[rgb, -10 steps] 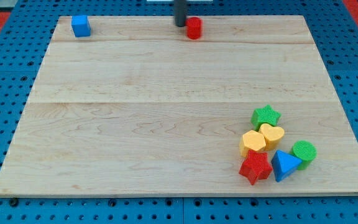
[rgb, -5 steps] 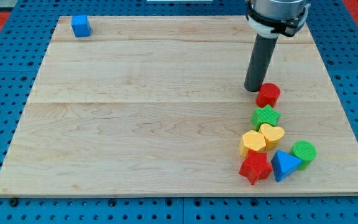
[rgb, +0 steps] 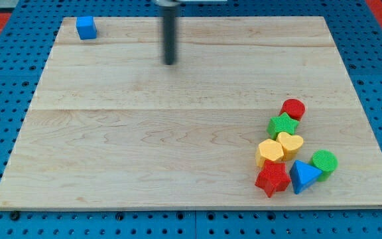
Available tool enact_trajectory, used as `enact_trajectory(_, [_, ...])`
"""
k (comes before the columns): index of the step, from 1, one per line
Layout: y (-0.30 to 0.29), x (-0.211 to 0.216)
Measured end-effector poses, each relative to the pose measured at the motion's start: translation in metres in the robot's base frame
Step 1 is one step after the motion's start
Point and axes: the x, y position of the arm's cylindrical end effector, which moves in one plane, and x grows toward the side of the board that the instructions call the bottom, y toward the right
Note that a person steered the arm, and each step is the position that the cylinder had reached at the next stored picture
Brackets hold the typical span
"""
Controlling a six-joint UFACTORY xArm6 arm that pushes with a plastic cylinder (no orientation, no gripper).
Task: Move the red circle and cube into the group of blocks
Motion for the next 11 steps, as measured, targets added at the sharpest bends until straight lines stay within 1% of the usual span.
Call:
enact_trajectory(1, [-0.154,-0.027])
enact_trajectory(2, [-0.189,-0.073])
enact_trajectory(3, [-0.111,-0.105])
enact_trajectory(4, [0.005,-0.075])
enact_trajectory(5, [0.103,-0.054])
enact_trajectory(6, [0.046,-0.082])
enact_trajectory(7, [0.180,-0.076])
enact_trajectory(8, [0.221,-0.055])
enact_trajectory(9, [0.257,-0.062])
enact_trajectory(10, [0.286,-0.030])
enact_trajectory(11, [0.277,0.056])
